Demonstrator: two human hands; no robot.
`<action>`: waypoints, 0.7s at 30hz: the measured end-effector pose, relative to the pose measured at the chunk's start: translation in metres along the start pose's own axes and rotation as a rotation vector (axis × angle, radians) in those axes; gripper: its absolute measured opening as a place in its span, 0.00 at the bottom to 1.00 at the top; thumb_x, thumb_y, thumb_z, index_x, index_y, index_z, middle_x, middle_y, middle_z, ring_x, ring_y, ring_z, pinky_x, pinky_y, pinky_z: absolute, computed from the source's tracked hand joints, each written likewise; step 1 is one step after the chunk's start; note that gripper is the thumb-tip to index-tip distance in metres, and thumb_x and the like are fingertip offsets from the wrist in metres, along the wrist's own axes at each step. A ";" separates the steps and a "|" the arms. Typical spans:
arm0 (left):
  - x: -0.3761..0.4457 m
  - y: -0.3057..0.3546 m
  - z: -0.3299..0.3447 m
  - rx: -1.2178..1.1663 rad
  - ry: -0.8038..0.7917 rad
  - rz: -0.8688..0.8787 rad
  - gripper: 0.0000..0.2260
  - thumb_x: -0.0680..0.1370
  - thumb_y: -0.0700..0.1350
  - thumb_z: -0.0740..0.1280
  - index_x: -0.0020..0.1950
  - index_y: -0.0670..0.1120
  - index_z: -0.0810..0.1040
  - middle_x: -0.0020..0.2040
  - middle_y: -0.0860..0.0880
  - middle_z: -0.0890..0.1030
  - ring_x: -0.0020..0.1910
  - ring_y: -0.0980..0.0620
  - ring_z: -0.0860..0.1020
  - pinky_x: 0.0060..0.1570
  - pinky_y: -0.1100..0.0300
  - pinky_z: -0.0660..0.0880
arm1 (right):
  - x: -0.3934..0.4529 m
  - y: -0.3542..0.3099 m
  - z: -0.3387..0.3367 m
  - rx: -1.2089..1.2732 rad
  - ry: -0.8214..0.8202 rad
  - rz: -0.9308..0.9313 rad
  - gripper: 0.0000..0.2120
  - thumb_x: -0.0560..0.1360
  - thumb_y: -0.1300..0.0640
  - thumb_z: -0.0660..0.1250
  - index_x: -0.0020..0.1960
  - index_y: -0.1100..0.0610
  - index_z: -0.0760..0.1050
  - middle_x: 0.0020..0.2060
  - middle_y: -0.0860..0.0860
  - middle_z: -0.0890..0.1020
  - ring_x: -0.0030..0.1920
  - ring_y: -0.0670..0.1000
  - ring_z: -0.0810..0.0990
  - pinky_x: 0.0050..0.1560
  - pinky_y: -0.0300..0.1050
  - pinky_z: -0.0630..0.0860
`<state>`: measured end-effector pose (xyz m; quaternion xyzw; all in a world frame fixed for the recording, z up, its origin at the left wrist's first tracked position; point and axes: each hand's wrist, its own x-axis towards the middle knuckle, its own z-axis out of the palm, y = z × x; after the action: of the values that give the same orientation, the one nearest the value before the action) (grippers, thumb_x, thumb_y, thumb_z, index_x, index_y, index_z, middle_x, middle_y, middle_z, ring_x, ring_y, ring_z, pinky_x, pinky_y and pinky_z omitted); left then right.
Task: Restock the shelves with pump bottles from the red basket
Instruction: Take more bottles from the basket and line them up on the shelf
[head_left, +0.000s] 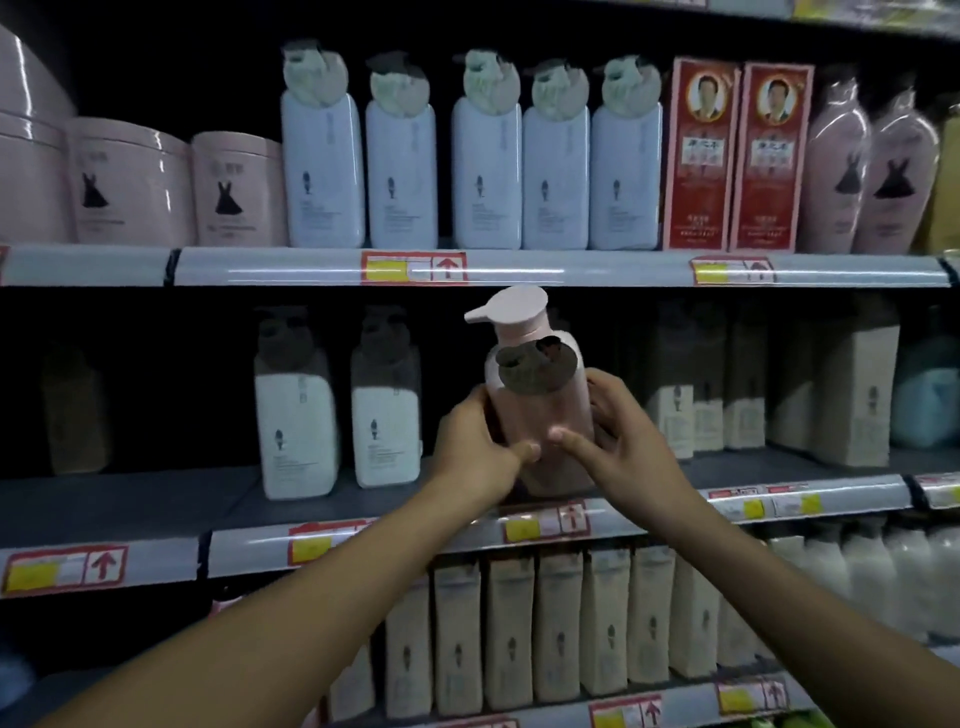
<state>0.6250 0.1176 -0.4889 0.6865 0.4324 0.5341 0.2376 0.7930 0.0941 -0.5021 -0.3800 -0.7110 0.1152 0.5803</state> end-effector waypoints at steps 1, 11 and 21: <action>0.010 -0.004 0.004 0.000 0.017 -0.016 0.25 0.69 0.38 0.79 0.64 0.46 0.76 0.58 0.51 0.83 0.57 0.52 0.80 0.58 0.56 0.77 | 0.012 0.008 0.001 -0.028 -0.014 -0.008 0.24 0.76 0.59 0.73 0.70 0.52 0.70 0.61 0.44 0.81 0.61 0.43 0.80 0.60 0.40 0.78; 0.078 -0.047 0.027 0.103 0.002 -0.075 0.27 0.68 0.39 0.79 0.66 0.43 0.76 0.59 0.45 0.83 0.55 0.47 0.82 0.57 0.52 0.79 | 0.082 0.078 0.012 0.106 -0.153 0.197 0.18 0.77 0.62 0.71 0.66 0.50 0.75 0.56 0.46 0.83 0.52 0.37 0.83 0.53 0.34 0.80; 0.083 -0.063 0.075 0.076 -0.057 0.048 0.26 0.73 0.44 0.76 0.70 0.49 0.75 0.60 0.50 0.83 0.56 0.53 0.82 0.56 0.53 0.81 | 0.080 0.112 -0.019 0.085 -0.060 0.296 0.20 0.79 0.56 0.69 0.71 0.53 0.74 0.62 0.49 0.83 0.61 0.47 0.81 0.63 0.53 0.79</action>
<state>0.6785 0.2304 -0.5182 0.7203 0.4286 0.5031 0.2108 0.8529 0.2195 -0.5047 -0.4523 -0.6587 0.2407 0.5510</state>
